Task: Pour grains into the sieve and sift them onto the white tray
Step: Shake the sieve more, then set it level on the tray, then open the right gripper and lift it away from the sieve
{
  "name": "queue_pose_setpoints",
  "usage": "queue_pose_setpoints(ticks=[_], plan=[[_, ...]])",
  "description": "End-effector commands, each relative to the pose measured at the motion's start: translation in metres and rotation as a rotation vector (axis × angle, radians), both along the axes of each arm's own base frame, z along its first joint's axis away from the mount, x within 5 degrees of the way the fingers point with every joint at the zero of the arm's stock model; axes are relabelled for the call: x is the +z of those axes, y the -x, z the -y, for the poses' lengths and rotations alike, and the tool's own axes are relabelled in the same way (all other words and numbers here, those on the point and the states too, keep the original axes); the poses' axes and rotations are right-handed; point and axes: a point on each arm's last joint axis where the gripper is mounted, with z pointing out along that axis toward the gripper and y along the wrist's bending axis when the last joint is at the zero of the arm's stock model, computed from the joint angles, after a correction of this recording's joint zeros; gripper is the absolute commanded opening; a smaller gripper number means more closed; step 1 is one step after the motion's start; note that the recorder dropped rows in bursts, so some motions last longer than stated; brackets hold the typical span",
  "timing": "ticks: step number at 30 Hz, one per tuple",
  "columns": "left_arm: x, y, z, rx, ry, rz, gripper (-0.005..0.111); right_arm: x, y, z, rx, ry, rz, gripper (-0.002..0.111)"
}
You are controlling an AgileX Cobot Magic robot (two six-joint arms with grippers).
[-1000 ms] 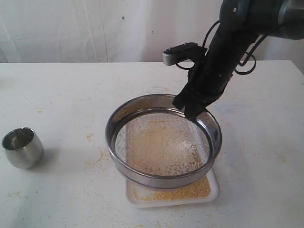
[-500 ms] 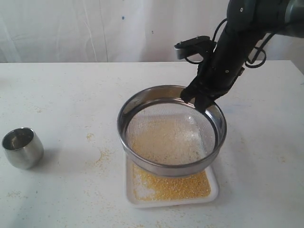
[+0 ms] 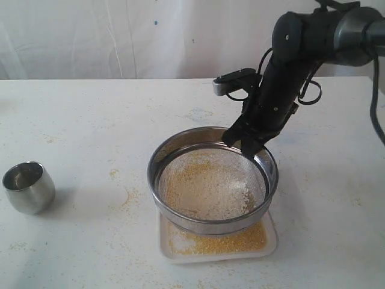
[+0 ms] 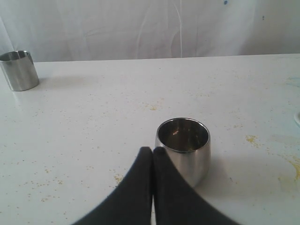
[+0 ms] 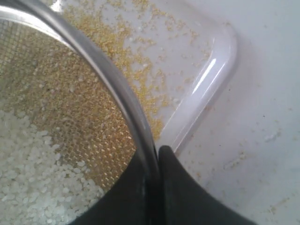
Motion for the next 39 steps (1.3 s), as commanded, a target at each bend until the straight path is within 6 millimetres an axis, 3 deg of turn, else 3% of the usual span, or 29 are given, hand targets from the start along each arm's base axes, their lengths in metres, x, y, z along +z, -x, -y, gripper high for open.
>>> queue_pose_setpoints(ticks=[1,17,20,27,32,39], plan=[[-0.001,0.0,0.0,0.0,0.01,0.0,0.0,-0.011,-0.008,-0.002,-0.033,-0.025,0.017,0.0],[-0.001,0.0,0.0,0.0,0.01,0.0,0.0,-0.045,-0.015,-0.006,-0.046,-0.019,-0.03,0.001],[-0.001,0.0,0.0,0.0,0.008,0.0,0.0,-0.045,-0.015,-0.006,-0.046,-0.019,-0.03,0.009],[-0.001,0.0,0.0,0.0,0.008,0.0,0.0,-0.043,-0.013,-0.006,-0.043,-0.017,-0.041,0.04],[-0.001,0.0,0.0,0.0,0.009,0.0,0.0,-0.011,-0.005,-0.003,-0.027,-0.026,-0.008,0.044],[-0.001,0.0,0.0,0.0,0.009,0.0,0.0,0.065,0.025,0.007,-0.02,-0.085,0.101,0.043]])
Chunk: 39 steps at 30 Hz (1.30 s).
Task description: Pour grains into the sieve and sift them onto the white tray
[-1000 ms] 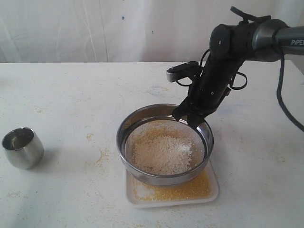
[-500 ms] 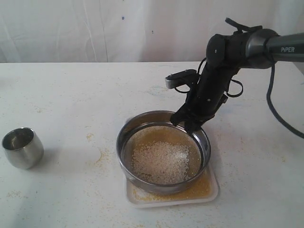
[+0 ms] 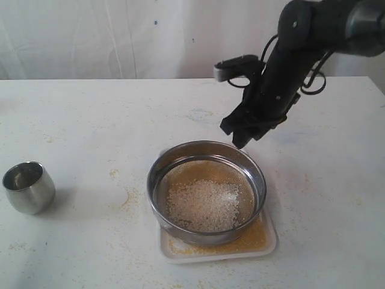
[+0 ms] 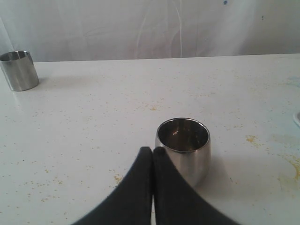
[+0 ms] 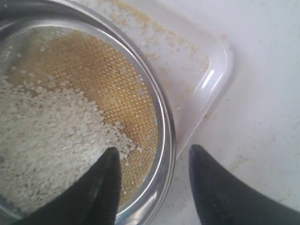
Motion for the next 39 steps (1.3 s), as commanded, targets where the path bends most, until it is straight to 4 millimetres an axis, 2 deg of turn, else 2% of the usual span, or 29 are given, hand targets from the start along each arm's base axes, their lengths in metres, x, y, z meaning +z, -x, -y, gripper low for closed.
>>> queue_pose_setpoints(ticks=[1,3,6,9,12,19,25,32,39], plan=[[-0.001,0.0,0.0,0.0,0.009,0.0,0.0,0.05,0.026,0.009,-0.006,-0.045,0.071,0.041],[-0.001,0.0,0.0,0.0,0.009,0.0,0.0,0.066,0.043,0.015,-0.012,-0.06,0.111,0.035],[-0.001,0.0,0.0,0.0,0.009,0.0,0.0,0.078,0.07,0.025,-0.035,-0.076,0.14,0.025],[-0.001,0.0,0.0,0.0,0.009,0.0,0.0,0.08,0.101,0.037,-0.064,-0.097,0.187,0.013],[-0.001,0.0,0.0,0.0,0.009,0.0,0.0,0.074,0.136,0.05,-0.087,-0.124,0.262,0.0],[-0.001,0.0,0.0,0.0,0.009,0.0,0.0,0.051,0.213,0.075,-0.167,-0.255,0.415,0.0],[-0.001,0.0,0.0,0.0,0.009,0.0,0.0,0.049,0.267,0.094,-0.187,-0.365,0.583,0.0],[-0.001,0.0,0.0,0.0,0.009,0.0,0.0,0.065,0.309,0.101,-0.227,-0.57,0.67,0.0],[-0.001,0.0,0.0,0.0,0.009,0.0,0.0,0.073,0.33,0.109,-0.208,-0.625,0.783,0.0]])
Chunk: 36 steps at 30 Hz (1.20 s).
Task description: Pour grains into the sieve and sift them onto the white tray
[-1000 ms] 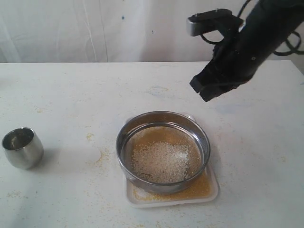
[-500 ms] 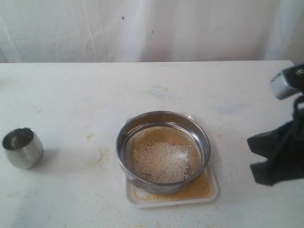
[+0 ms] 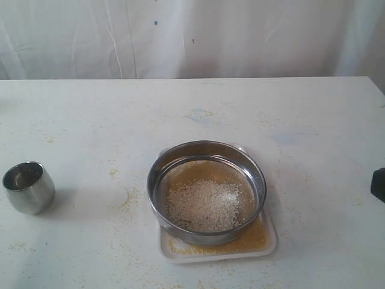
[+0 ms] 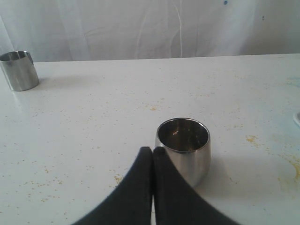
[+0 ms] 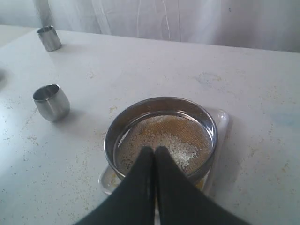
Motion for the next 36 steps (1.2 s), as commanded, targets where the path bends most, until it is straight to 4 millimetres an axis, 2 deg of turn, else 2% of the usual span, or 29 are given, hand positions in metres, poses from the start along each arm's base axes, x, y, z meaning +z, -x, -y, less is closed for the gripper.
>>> queue_pose_setpoints(ticks=[1,7,9,14,19,29,36], plan=[[-0.001,0.0,0.0,0.0,0.009,0.0,0.0,0.001,0.006,0.003,-0.012,-0.03,0.026,0.0],[-0.001,0.0,0.0,0.0,0.009,0.0,0.0,0.003,0.005,0.004,-0.025,-0.027,0.049,0.0],[-0.001,0.0,0.0,0.0,0.009,0.0,0.0,-0.002,-0.001,0.005,-0.06,-0.045,0.08,0.0],[-0.001,0.0,0.0,0.0,0.009,0.0,0.0,-0.029,-0.006,0.014,-0.161,0.01,0.153,0.0],[-0.001,0.0,0.0,0.0,0.009,0.0,0.0,-0.064,0.002,0.026,-0.241,0.081,0.214,0.0],[-0.001,0.0,0.0,0.0,0.009,0.0,0.0,-0.112,-0.001,0.025,-0.243,0.085,0.2,0.0],[-0.001,0.0,0.0,0.0,0.009,0.0,0.0,-0.112,-0.002,0.025,-0.248,0.08,0.243,0.0]])
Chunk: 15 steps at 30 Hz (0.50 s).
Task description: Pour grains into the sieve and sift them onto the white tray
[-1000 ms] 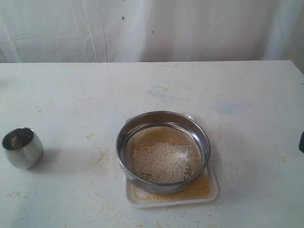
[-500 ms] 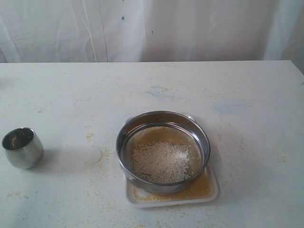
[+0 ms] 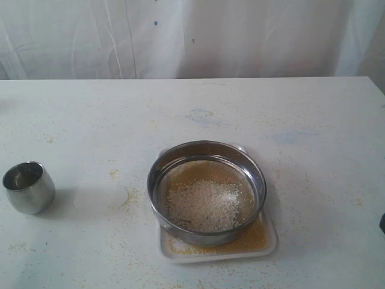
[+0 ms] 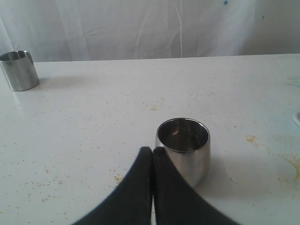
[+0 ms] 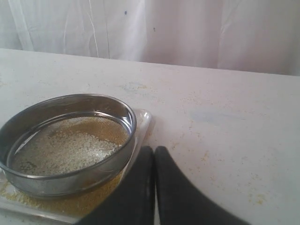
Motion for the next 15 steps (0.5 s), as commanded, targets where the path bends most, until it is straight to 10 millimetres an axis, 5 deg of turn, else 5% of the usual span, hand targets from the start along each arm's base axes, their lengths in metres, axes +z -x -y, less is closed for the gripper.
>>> queue_pose_setpoints(ticks=[1,15], plan=[[-0.001,0.0003,0.0002,0.0,0.009,0.0,0.0,0.0003,-0.0003,0.0007,-0.007,0.013,0.031,0.0],[-0.001,0.0003,0.0002,0.0,0.009,0.0,0.0,-0.0037,0.0002,0.001,-0.008,0.027,-0.012,0.0]])
